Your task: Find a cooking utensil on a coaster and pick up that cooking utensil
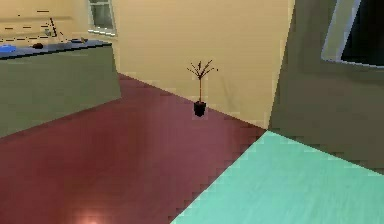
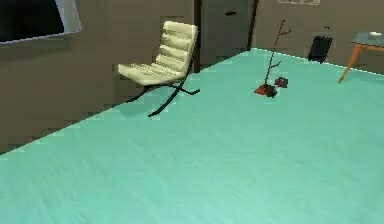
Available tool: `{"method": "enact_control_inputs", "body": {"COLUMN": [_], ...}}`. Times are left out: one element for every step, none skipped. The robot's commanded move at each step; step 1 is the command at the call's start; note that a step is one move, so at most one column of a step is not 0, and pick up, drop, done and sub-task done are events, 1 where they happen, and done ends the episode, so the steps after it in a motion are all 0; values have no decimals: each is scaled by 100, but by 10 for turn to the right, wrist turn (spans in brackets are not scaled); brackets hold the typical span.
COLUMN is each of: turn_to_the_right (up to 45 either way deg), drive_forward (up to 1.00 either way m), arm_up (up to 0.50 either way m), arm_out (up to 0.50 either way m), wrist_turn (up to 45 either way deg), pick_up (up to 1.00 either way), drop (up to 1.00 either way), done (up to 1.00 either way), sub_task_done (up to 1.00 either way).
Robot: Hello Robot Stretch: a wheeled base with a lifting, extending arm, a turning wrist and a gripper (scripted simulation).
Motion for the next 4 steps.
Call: {"method": "enact_control_inputs", "body": {"turn_to_the_right": [-270, 0, 0, -30], "drive_forward": [0, 100, 100, 0], "arm_up": [0, 0, 0, 0], "arm_out": [0, 0, 0, 0], "wrist_turn": [0, 0, 0, 0], "pick_up": [0, 0, 0, 0], "drop": [0, 0, 0, 0], "done": [0, 0, 0, 0], "sub_task_done": [0, 0, 0, 0]}}
